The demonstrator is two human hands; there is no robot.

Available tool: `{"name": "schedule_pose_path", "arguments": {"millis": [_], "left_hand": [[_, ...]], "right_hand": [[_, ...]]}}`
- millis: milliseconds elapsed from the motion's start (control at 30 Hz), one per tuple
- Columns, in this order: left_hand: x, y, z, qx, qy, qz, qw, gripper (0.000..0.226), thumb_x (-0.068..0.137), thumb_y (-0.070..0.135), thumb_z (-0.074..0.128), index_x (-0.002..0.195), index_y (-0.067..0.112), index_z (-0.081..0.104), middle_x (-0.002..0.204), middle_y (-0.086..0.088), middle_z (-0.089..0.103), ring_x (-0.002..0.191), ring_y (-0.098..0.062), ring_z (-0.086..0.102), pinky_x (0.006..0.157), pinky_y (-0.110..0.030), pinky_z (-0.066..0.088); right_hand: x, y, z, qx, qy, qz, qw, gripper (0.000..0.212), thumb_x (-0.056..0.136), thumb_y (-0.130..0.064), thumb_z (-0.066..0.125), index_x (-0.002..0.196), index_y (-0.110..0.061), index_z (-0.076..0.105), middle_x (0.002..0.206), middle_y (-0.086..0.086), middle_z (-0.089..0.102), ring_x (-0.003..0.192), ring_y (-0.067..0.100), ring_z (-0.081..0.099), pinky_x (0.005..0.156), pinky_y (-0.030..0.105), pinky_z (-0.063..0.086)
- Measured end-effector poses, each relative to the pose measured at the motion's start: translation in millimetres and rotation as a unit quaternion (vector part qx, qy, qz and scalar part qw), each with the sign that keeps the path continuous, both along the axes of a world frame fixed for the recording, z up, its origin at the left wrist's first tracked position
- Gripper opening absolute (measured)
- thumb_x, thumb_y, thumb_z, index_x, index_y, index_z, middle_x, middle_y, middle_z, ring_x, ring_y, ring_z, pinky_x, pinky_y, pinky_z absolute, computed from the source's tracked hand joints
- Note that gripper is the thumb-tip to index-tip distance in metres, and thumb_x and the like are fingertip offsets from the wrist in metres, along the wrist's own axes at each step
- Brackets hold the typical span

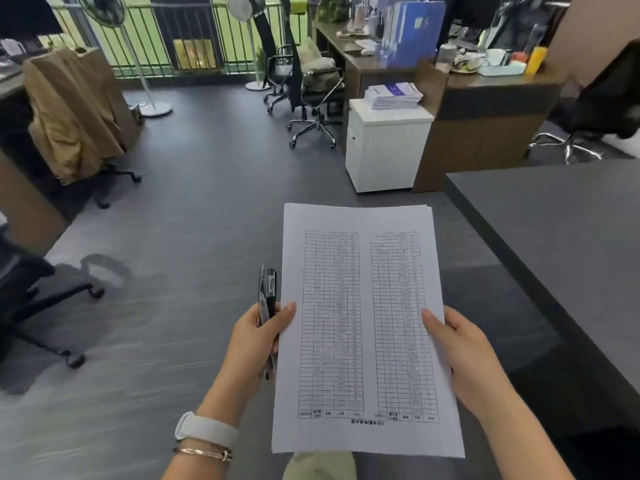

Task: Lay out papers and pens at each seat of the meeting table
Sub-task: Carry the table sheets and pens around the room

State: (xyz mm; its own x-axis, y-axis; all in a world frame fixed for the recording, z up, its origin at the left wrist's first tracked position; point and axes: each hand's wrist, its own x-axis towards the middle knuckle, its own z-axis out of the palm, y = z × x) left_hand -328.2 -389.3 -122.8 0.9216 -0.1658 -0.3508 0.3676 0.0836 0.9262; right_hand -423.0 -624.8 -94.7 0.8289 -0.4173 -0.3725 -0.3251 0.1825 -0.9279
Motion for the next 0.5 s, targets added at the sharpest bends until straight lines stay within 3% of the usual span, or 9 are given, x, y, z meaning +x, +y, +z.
{"name": "schedule_pose_path", "arguments": {"millis": [133, 200, 333, 500], "left_hand": [[133, -46, 14, -0.006, -0.007, -0.037, 0.999, 0.016, 0.083, 0.023, 0.068, 0.083, 0.009, 0.06, 0.049, 0.003, 0.053, 0.042, -0.012, 0.041, 0.047, -0.026, 0.04], [188, -69, 20, -0.011, -0.008, -0.052, 0.999, 0.02, 0.08, 0.026, 0.07, 0.084, 0.009, 0.061, 0.052, 0.001, 0.057, 0.049, -0.017, 0.044, 0.054, -0.03, 0.042], [287, -116, 22, -0.021, 0.015, -0.073, 0.997, 0.025, 0.075, 0.028, 0.074, 0.085, 0.009, 0.062, 0.088, -0.021, 0.064, 0.079, -0.032, 0.049, 0.064, -0.039, 0.044], [407, -185, 10, -0.014, 0.015, -0.091, 0.996, 0.041, 0.071, 0.03, 0.074, 0.094, 0.0, 0.06, 0.091, -0.021, 0.062, 0.077, -0.031, 0.049, 0.065, -0.038, 0.045]], "right_hand": [[119, -41, 11, -0.005, -0.011, -0.025, 1.0, 0.019, 0.092, -0.024, 0.056, 0.105, -0.017, 0.067, 0.097, 0.0, 0.076, 0.093, 0.02, 0.071, 0.094, 0.047, 0.051], [167, -63, 18, 0.005, -0.016, -0.042, 0.999, 0.019, 0.092, -0.024, 0.056, 0.105, -0.015, 0.067, 0.096, 0.001, 0.076, 0.09, 0.02, 0.072, 0.089, 0.044, 0.053], [253, -108, 22, 0.03, -0.019, -0.06, 0.998, 0.02, 0.092, -0.024, 0.056, 0.105, -0.015, 0.067, 0.096, 0.003, 0.076, 0.088, 0.021, 0.073, 0.083, 0.042, 0.055], [365, -172, 7, 0.062, -0.014, -0.091, 0.994, 0.022, 0.091, -0.024, 0.056, 0.103, -0.012, 0.069, 0.097, 0.007, 0.076, 0.092, 0.025, 0.072, 0.086, 0.044, 0.053]]}}
